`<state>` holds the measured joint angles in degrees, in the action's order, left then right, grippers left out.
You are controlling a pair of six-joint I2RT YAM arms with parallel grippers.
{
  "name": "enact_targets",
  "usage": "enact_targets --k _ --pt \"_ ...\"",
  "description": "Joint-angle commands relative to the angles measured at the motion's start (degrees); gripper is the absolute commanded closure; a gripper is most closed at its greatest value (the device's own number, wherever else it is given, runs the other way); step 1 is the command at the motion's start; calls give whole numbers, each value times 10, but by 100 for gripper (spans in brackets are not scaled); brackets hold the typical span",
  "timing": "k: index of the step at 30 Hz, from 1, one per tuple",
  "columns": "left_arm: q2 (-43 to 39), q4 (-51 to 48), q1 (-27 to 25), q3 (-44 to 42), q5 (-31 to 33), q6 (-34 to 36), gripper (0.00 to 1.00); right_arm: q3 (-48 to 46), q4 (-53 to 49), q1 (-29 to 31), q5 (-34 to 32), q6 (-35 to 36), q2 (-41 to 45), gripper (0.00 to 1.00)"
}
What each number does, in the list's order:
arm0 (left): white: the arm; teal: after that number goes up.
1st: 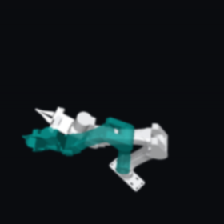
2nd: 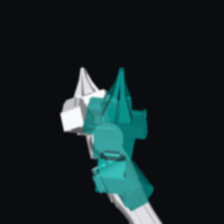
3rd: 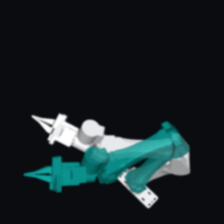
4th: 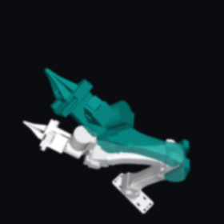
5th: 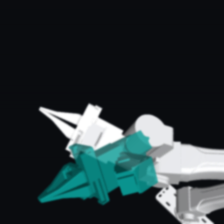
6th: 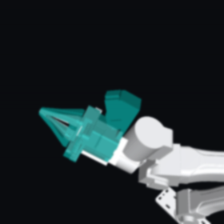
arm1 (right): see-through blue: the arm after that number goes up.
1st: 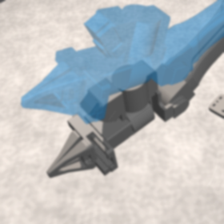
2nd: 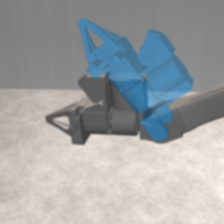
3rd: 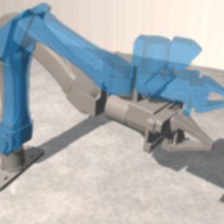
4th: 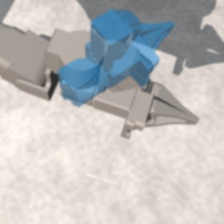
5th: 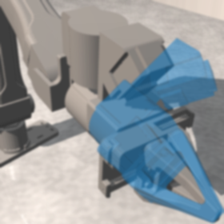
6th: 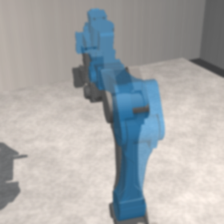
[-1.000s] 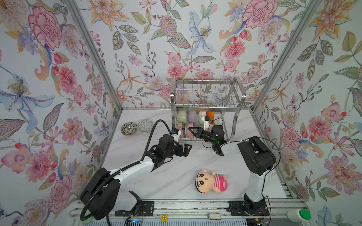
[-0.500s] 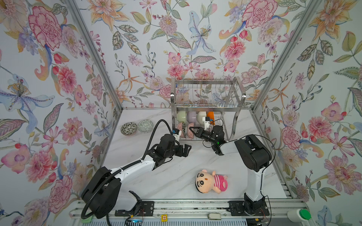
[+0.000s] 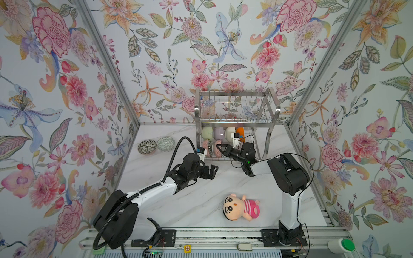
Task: Load the bowls into the dish rack
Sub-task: 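Stand the bowl upright beside the first black-leaf bowl with the right gripper, then withdraw the right gripper from the rack while the left gripper reaches the last black-leaf bowl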
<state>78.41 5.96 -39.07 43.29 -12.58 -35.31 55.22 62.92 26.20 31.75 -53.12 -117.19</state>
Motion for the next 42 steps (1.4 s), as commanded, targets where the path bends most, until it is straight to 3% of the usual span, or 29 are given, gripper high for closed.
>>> enact_targets --k 1,6,14,20,29,36,42 --pt "0 -10 -7 13 13 1 1 19 3 -2 -8 7 -14 89" --pt "-1 -11 -8 11 12 -2 1 23 4 1 -14 4 -17 89" --pt "-2 -18 -7 14 16 2 1 23 -4 2 -14 3 -9 76" --pt "-8 -26 -6 15 22 3 1 13 0 2 -16 0 8 73" --pt "-45 -98 7 39 80 50 0 -26 -31 -6 -32 24 68 69" --pt "-84 -150 67 52 138 76 1 -60 -79 -16 -47 56 131 62" --pt "-131 -120 183 15 128 56 1 -91 -162 -4 -80 123 216 49"
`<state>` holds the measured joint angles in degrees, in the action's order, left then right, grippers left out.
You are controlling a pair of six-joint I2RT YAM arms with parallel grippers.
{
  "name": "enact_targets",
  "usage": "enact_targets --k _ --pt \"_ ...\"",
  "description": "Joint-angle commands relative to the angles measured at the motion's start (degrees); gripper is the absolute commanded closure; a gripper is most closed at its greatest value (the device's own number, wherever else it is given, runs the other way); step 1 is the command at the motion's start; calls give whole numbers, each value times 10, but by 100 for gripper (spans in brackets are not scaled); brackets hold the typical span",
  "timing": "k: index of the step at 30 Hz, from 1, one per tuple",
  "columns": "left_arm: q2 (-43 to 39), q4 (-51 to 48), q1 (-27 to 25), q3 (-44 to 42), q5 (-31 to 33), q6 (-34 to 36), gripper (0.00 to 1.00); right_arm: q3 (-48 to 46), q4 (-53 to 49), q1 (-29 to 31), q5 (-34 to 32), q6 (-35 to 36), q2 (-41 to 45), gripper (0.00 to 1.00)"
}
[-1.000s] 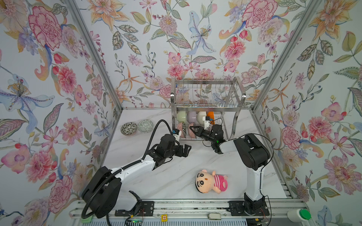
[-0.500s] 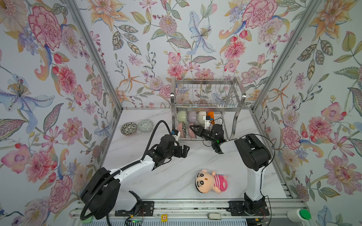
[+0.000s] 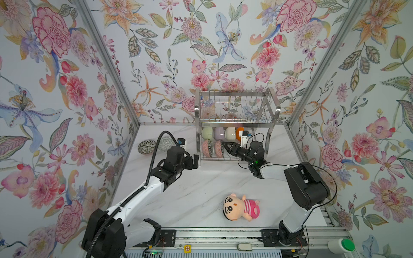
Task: Load the bowls into the dish rack
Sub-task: 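Withdraw the right gripper from the rack while the left gripper reaches the last black-leaf bowl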
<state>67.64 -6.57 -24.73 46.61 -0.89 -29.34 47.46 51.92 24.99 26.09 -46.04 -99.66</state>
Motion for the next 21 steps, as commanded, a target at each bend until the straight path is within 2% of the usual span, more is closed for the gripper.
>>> enact_targets --k 1,3,6,8,10,12,21 --pt "-31 16 63 -27 7 -9 1 -17 -69 14 -31 68 57 48" --pt "-40 32 98 -39 8 -13 1 -19 -118 33 -54 110 91 42" --pt "-37 39 130 -34 33 -12 1 -15 -188 71 -98 171 134 23" --pt "-26 39 146 -26 61 -28 0 -4 -230 103 -126 212 152 0" --pt "-11 31 163 -15 95 -53 1 7 -262 144 -157 248 164 1" --pt "7 30 186 -5 101 -68 1 20 -287 177 -191 281 169 1" --pt "93 59 305 27 33 -195 1 130 -365 304 -282 401 103 1"
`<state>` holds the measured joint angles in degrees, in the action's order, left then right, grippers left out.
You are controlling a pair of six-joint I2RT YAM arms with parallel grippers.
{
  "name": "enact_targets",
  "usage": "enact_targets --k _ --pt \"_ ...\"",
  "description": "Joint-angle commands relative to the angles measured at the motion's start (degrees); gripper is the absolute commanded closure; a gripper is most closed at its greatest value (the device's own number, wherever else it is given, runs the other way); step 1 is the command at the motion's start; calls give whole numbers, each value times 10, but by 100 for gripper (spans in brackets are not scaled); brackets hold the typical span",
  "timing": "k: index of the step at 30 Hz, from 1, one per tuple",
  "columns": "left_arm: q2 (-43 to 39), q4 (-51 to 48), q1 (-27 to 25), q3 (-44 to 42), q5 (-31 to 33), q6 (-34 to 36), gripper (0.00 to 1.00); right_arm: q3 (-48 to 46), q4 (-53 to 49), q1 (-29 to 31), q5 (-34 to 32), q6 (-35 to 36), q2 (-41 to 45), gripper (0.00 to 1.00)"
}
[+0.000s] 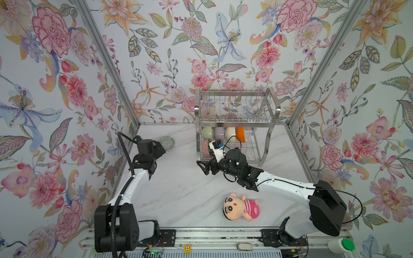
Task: Load the bowls into the dish rack
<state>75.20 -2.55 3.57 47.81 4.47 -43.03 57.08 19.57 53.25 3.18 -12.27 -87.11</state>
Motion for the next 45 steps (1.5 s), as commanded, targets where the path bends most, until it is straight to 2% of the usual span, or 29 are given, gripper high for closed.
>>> enact_targets --k 1,5,10,15,21,25,29,36,42,45 --pt "26 30 39 13 -31 -76 1 45 -41 31 -59 72 -33 1" --pt "63 92 99 5 -76 -133 2 90 -37 60 -80 102 -76 1" --pt "134 116 136 42 -86 -156 4 152 -64 77 -100 119 -130 1" --pt "221 150 154 73 -132 -184 11 200 -94 78 -117 109 -172 1" --pt "271 153 158 93 -125 -177 11 187 -82 73 -120 96 -177 1" --pt "293 161 161 92 -126 -178 16 173 -75 66 -118 91 -169 1" --pt "304 175 161 93 -128 -169 26 157 -65 55 -118 88 -159 1" --pt "313 172 160 82 -119 -158 51 112 -35 30 -113 64 -130 1" --pt "316 167 161 87 -114 -137 65 82 -23 16 -114 53 -108 1" --pt "327 167 161 93 -122 -134 66 69 -18 12 -116 53 -94 1"
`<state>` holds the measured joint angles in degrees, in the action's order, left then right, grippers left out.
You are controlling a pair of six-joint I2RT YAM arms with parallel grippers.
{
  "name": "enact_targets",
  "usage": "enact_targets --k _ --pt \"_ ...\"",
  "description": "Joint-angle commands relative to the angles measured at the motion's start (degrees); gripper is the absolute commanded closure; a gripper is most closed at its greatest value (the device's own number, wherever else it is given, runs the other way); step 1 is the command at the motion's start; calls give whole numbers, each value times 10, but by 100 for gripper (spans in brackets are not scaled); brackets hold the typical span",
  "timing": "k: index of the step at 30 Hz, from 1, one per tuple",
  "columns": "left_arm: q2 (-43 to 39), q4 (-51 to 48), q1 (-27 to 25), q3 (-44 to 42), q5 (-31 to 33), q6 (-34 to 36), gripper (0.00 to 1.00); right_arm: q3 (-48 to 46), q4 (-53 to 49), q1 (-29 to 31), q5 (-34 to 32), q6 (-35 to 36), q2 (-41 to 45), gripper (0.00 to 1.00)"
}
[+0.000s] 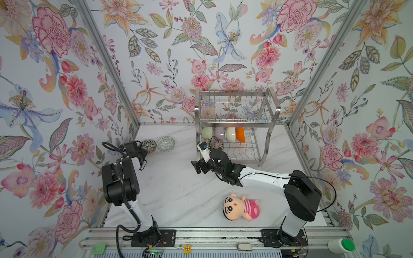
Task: Load the bowls into the dish rack
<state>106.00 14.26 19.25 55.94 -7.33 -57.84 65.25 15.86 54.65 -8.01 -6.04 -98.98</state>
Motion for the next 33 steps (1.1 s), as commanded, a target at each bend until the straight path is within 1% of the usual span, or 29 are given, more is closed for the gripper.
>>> enact_targets --k 1,7,9,11,15,16,21,24,28,33 --pt "22 0 4 12 -7 15 67 -17 20 -5 -5 -9 29 1" --pt "34 -8 4 18 -15 20 68 -36 29 -15 -7 -15 43 1" --pt "31 -7 4 16 -14 26 75 -36 30 -18 -4 -18 43 1" --pt "24 -9 4 15 -11 34 80 -36 31 -19 -3 -18 43 1" --pt "13 -13 5 9 -8 48 98 -35 34 -19 0 -19 44 1" --pt "9 -14 6 6 -8 50 100 -35 34 -19 1 -19 44 1" --pt "-25 -3 8 -26 -2 46 100 -42 36 -20 1 -22 50 1" --pt "-53 -21 8 -37 -1 51 100 -45 35 -22 2 -20 54 1" --pt "-109 -34 3 -85 -7 48 100 -48 35 -20 11 -8 65 1" --pt "-194 -64 -8 -145 -9 78 100 -58 38 -12 16 17 81 1"
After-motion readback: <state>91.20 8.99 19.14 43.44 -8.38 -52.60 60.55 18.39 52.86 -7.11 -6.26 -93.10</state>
